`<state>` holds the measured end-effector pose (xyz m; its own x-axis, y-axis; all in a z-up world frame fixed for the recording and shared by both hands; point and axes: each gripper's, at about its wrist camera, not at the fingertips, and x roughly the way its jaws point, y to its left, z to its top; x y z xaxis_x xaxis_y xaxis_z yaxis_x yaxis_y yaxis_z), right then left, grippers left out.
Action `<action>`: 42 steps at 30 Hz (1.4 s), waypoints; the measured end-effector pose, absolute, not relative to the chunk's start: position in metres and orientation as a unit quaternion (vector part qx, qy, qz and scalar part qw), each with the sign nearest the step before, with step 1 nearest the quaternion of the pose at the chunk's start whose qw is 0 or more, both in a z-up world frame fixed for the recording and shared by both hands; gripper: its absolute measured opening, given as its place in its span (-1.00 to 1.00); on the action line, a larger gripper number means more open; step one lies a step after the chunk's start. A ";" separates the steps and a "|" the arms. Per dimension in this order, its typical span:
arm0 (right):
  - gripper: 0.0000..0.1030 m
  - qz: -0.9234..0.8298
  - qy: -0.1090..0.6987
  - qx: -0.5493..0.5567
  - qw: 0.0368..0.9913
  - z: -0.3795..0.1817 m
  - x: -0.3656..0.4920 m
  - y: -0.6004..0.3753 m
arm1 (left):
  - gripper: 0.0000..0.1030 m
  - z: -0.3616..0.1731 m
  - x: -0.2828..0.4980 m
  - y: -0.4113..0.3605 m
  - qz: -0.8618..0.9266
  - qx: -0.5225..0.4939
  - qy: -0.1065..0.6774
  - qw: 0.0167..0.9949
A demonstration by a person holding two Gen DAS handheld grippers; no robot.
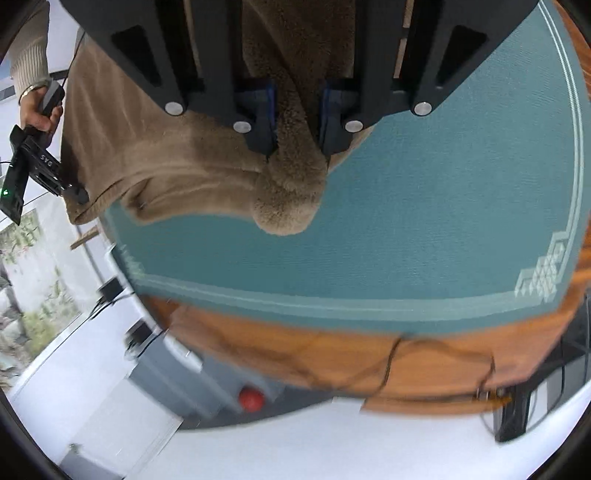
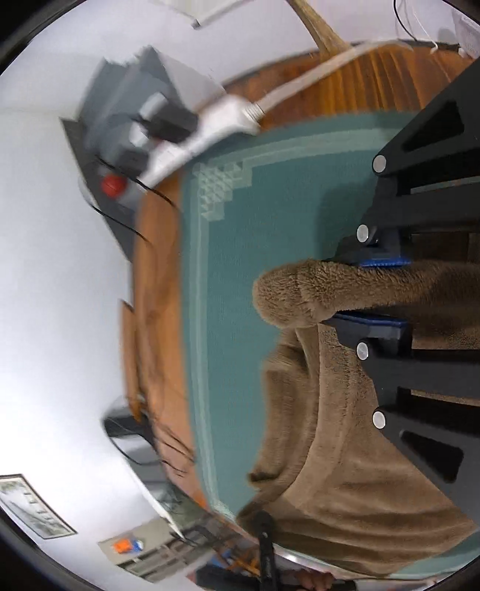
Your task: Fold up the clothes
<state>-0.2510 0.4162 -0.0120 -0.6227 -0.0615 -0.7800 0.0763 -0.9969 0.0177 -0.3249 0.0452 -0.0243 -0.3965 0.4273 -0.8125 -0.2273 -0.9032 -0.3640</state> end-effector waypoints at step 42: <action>0.49 -0.874 0.045 0.477 0.080 -0.076 -0.140 0.380 | 0.75 -0.069 -0.201 0.022 0.855 -0.512 0.066 0.041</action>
